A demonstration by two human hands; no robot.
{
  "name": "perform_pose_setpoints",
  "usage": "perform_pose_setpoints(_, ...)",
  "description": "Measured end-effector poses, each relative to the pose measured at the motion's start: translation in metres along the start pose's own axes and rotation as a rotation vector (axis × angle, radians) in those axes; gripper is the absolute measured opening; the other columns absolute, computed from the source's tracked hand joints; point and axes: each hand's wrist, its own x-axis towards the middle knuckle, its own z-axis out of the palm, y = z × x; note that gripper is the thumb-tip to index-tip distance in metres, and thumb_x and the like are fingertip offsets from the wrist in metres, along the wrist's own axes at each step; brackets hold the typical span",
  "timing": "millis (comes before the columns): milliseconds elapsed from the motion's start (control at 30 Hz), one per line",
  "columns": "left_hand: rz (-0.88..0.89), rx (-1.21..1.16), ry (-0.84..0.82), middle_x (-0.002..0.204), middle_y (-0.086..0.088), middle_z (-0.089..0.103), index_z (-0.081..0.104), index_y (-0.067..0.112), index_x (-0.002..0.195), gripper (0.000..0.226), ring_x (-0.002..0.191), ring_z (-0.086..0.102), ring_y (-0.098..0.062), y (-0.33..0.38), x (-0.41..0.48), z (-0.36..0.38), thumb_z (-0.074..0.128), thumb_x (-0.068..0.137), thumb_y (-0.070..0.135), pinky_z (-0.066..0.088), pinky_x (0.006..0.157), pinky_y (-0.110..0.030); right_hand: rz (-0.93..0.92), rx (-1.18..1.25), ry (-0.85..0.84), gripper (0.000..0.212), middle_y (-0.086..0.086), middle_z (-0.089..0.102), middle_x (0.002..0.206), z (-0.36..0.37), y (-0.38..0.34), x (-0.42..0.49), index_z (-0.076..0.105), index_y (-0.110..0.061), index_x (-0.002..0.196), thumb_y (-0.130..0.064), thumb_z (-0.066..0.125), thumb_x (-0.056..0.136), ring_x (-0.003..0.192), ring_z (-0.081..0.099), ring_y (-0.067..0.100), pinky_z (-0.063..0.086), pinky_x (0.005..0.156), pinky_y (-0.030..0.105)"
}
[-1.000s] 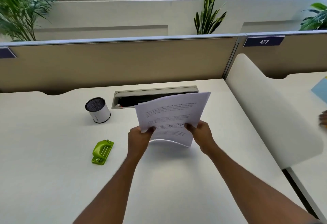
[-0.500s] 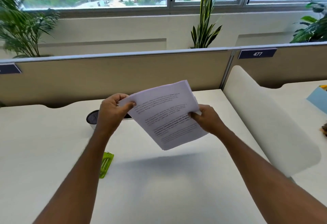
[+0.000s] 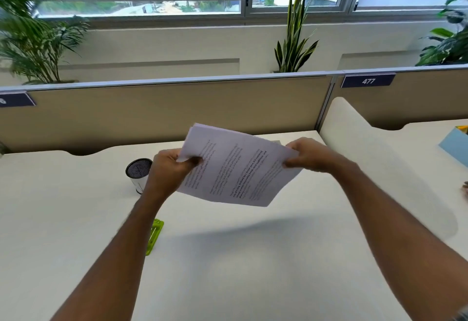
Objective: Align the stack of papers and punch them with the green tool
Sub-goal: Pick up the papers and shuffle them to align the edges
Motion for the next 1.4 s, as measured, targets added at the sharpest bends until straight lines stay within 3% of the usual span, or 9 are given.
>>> perform_pose_setpoints(100, -0.084, -0.096, 0.036, 0.064, 0.002, 0.071, 0.072, 0.014, 0.067, 0.019, 0.060, 0.060, -0.019, -0.010, -0.003, -0.002, 0.078, 0.070, 0.032, 0.042, 0.056, -0.027, 0.045, 0.180, 0.026, 0.013, 0.015, 0.067, 0.072, -0.014, 0.017, -0.003, 0.068, -0.001, 0.077, -0.013, 0.073, 0.077, 0.065, 0.058, 0.015, 0.044, 0.066, 0.033)
perform_pose_setpoints(233, -0.139, -0.208, 0.118, 0.057, 0.021, 0.069, 0.068, 0.025, 0.070, 0.014, 0.054, 0.063, 0.000, -0.018, -0.007, 0.008, 0.075, 0.078, 0.016, 0.046, 0.051, -0.017, -0.008, 0.664, 0.157, 0.021, 0.012, 0.068, 0.083, -0.007, 0.017, -0.008, 0.065, 0.005, 0.088, -0.012, 0.073, 0.077, 0.076, 0.058, 0.020, 0.045, 0.068, 0.032)
perform_pose_setpoints(300, -0.150, -0.259, 0.132, 0.067, 0.016, 0.072, 0.069, 0.026, 0.075, 0.015, 0.063, 0.065, -0.003, -0.021, -0.011, 0.015, 0.074, 0.079, 0.012, 0.047, 0.052, -0.012, -0.040, 0.868, 0.242, 0.019, 0.005, 0.072, 0.084, 0.008, 0.015, -0.008, 0.066, -0.003, 0.092, -0.012, 0.070, 0.076, 0.080, 0.064, 0.020, 0.049, 0.071, 0.033)
perform_pose_setpoints(433, -0.226, -0.281, 0.137, 0.090, -0.007, 0.071, 0.071, 0.017, 0.086, 0.010, 0.077, 0.065, -0.022, -0.038, -0.022, 0.032, 0.075, 0.078, 0.012, 0.052, 0.067, -0.029, -0.049, 1.060, 0.346, 0.014, 0.010, 0.071, 0.089, 0.043, 0.012, -0.011, 0.064, -0.010, 0.092, -0.013, 0.068, 0.080, 0.083, 0.065, 0.027, 0.050, 0.074, 0.039)
perform_pose_setpoints(667, -0.425, -0.089, 0.058, 0.089, -0.019, 0.074, 0.073, 0.001, 0.096, 0.050, 0.080, 0.070, -0.028, -0.083, -0.064, 0.070, 0.075, 0.062, 0.038, 0.053, 0.067, -0.038, 0.109, 0.934, 0.314, 0.017, 0.010, 0.070, 0.089, 0.111, 0.032, -0.030, 0.063, -0.014, 0.089, -0.026, 0.072, 0.082, 0.082, 0.066, 0.027, 0.054, 0.066, 0.034)
perform_pose_setpoints(800, -0.451, -0.064, 0.116, 0.095, -0.022, 0.072, 0.070, -0.007, 0.098, 0.036, 0.082, 0.067, -0.027, -0.090, -0.078, 0.085, 0.079, 0.074, 0.019, 0.047, 0.067, -0.030, 0.185, 0.917, 0.283, 0.033, 0.008, 0.073, 0.107, 0.137, 0.050, -0.042, 0.066, -0.021, 0.108, -0.032, 0.070, 0.077, 0.102, 0.068, 0.027, 0.055, 0.086, 0.042)
perform_pose_setpoints(1200, -0.431, -0.123, 0.082, 0.089, -0.016, 0.073, 0.070, 0.008, 0.092, 0.022, 0.078, 0.067, -0.025, -0.089, -0.071, 0.074, 0.078, 0.075, 0.018, 0.051, 0.065, -0.031, 0.227, 0.776, 0.246, 0.015, 0.008, 0.073, 0.103, 0.123, 0.054, -0.041, 0.065, -0.019, 0.106, -0.017, 0.064, 0.091, 0.093, 0.070, 0.023, 0.056, 0.071, 0.028)
perform_pose_setpoints(1300, -0.353, -0.220, 0.082, 0.079, -0.004, 0.074, 0.070, 0.017, 0.082, 0.009, 0.068, 0.068, -0.017, -0.070, -0.051, 0.054, 0.077, 0.076, 0.015, 0.052, 0.056, -0.023, 0.158, 0.642, 0.228, 0.018, 0.009, 0.073, 0.096, 0.093, 0.046, -0.034, 0.068, -0.012, 0.105, -0.023, 0.064, 0.091, 0.088, 0.072, 0.024, 0.058, 0.068, 0.031)
perform_pose_setpoints(1400, -0.263, -0.201, 0.027, 0.073, 0.011, 0.075, 0.071, 0.021, 0.081, 0.011, 0.070, 0.070, -0.015, -0.054, -0.031, 0.034, 0.078, 0.075, 0.016, 0.053, 0.060, -0.026, 0.104, 0.524, 0.271, 0.018, 0.010, 0.073, 0.096, 0.059, 0.035, -0.024, 0.070, -0.009, 0.104, -0.020, 0.065, 0.090, 0.089, 0.070, 0.026, 0.055, 0.071, 0.038)
